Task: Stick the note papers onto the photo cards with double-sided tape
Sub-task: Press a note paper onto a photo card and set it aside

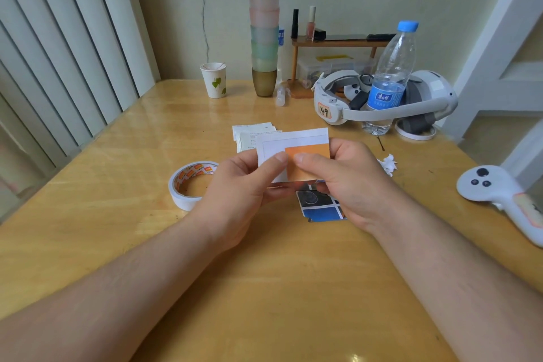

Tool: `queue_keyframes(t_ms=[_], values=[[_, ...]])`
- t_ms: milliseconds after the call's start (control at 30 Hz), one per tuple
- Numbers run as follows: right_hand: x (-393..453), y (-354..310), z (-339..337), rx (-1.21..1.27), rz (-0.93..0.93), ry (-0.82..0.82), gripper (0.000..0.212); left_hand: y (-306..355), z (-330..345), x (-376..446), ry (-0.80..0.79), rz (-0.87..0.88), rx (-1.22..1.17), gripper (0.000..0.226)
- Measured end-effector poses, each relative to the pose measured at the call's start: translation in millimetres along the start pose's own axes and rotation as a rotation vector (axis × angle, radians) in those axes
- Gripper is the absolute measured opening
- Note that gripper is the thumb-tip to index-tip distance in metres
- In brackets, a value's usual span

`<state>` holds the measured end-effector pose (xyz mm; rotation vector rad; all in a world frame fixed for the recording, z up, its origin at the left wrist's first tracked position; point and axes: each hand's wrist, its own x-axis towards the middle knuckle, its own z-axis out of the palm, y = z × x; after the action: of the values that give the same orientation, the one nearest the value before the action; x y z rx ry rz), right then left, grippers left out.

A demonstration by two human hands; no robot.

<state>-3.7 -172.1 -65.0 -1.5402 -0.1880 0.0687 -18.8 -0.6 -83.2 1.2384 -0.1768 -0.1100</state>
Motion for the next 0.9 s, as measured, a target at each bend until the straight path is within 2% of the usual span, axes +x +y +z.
queue_keyframes(t_ms=[333, 567, 700, 900], values=[[1.6, 3.7, -1.0, 0.007, -0.031, -0.058, 0.02, -4.3, -4.0, 2.9, 0.012, -0.001, 0.007, 0.044], [1.6, 3.1, -5.9, -0.066, -0.013, -0.053, 0.014, -5.5, -2.3, 1.8, -0.001, 0.023, 0.017, 0.034], [2.6, 4.7, -4.0, -0.079, 0.035, -0.038, 0.025, -8.7, -1.8, 2.3, 0.021, 0.047, 0.094, 0.019], [2.6, 5.1, -6.5, -0.179, -0.042, -0.053, 0.011, -10.1, -6.5, 3.1, 0.03, 0.058, 0.25, 0.021]])
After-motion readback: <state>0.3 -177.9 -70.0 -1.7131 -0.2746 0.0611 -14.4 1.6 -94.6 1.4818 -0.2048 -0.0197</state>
